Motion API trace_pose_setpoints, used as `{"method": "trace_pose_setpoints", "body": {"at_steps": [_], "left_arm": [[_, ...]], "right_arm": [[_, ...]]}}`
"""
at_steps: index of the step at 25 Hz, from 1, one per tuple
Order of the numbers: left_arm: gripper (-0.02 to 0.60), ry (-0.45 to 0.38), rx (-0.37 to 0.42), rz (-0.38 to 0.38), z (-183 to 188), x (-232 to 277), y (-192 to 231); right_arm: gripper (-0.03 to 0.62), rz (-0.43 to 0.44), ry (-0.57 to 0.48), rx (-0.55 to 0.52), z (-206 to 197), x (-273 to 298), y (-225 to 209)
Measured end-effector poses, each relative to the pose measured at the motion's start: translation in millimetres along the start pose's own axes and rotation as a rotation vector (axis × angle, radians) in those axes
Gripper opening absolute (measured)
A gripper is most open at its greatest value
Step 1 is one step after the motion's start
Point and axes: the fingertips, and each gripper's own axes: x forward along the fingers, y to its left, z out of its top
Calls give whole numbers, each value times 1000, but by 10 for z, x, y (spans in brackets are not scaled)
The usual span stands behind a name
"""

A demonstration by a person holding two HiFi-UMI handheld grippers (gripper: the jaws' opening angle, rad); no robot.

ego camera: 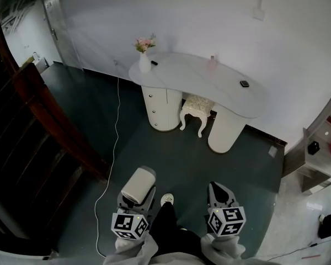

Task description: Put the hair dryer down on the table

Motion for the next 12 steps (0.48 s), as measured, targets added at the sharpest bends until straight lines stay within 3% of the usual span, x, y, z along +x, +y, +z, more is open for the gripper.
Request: {"method": "trace_pose_setpoints", "body": {"at_steps": [12], "left_arm": [[331, 14, -13, 17, 161, 760, 398]], "right_arm": [[49, 44, 23, -2, 395, 938, -106]]}}
